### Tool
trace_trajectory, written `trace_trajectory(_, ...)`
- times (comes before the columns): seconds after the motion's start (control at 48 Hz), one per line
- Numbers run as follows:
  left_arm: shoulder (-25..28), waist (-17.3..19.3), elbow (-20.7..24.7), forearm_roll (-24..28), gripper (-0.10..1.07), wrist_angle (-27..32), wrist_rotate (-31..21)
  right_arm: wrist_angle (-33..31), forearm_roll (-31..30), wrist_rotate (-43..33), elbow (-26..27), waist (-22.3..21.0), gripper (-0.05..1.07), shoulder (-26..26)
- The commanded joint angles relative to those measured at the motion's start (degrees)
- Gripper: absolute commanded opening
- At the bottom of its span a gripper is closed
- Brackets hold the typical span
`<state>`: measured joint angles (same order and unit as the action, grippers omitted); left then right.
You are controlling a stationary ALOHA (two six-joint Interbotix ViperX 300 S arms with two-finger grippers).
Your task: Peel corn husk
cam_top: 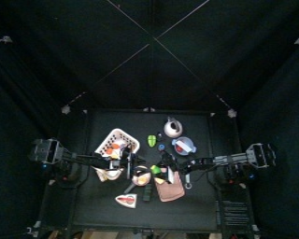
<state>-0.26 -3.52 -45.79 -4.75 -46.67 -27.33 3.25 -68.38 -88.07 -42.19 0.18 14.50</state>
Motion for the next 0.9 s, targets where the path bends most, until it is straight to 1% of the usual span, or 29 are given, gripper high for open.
trace_trajectory(0.0, -0.18, -0.62, 1.85, 0.18, 0.92, -0.53, 0.18, 0.18, 0.0, 0.0, 1.67, -0.79, 0.67, 2.11)
trace_trajectory(0.104, -0.09, -0.79, 1.85, -0.26, 0.92, -0.53, 0.0, 0.18, 0.0, 0.0, 1.67, -1.49, 0.67, 2.81)
trace_trajectory(0.312, 0.97, -0.97, 2.55, -3.96, 0.92, -0.79, 0.0, 0.18, 0.18, -0.09, 1.67, -2.11, 0.67, 3.87)
trace_trajectory(0.417, 1.85, -0.97, 3.08, -5.01, 0.92, -0.97, 0.0, 0.18, 0.18, -0.09, 1.67, -2.11, 0.67, 3.96)
trace_trajectory(0.604, 2.9, -0.97, 3.96, -5.19, 0.9, -1.05, 0.0, 0.18, 0.18, -0.09, 1.49, -2.29, 0.67, 3.96)
trace_trajectory(0.708, 3.16, -0.79, 4.13, -5.71, 0.87, -1.05, 0.0, 0.18, 0.18, -0.09, 1.49, -2.29, 0.67, 3.96)
trace_trajectory(0.875, 3.16, -0.7, 4.13, -5.89, 0.76, -1.05, 0.09, 0.18, 0.18, -0.09, 1.41, -2.29, 0.67, 3.96)
